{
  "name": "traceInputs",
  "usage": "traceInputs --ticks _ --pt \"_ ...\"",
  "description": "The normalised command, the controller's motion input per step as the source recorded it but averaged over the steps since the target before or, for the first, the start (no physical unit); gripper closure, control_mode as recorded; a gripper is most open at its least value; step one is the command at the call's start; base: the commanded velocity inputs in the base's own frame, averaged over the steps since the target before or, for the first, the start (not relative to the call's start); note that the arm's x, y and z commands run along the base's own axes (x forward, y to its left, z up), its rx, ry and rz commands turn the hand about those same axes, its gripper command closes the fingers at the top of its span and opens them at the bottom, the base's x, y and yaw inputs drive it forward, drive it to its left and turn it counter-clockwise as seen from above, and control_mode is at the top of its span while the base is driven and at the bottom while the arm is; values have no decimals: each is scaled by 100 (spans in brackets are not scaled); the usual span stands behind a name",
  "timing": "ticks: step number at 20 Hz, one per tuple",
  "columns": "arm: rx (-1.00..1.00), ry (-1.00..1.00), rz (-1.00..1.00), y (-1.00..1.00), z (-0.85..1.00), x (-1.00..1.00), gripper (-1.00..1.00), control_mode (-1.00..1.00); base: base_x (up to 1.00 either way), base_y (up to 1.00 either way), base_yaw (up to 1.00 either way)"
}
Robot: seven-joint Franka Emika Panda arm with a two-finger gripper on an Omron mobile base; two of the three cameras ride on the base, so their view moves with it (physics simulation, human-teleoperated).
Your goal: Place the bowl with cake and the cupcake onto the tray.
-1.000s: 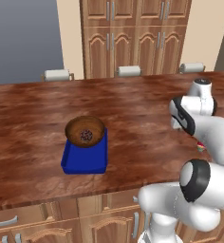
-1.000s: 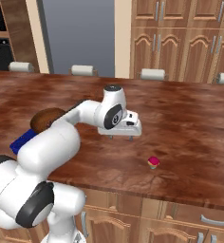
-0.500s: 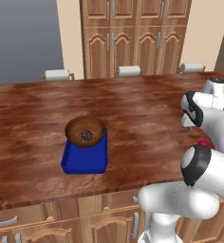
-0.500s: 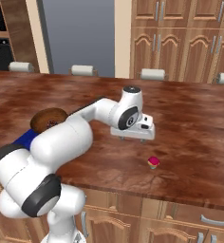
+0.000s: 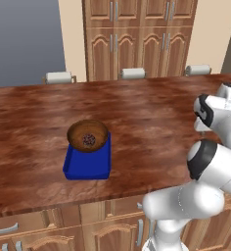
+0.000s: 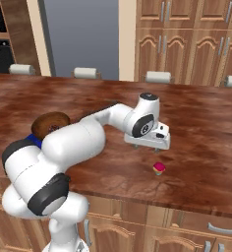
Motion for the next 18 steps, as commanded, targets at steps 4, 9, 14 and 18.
traceInputs --ticks 4,9,14,18 --pt "0 0 -4 -25 -23 0 -100 -100 0 0 0" --pt "0 2 -5 -15 -13 0 -100 -100 0 0 0" --pt "0 2 -4 -14 -18 0 -100 -100 0 0 0" --pt "0 3 -3 -12 -16 2 -100 -100 0 0 0"
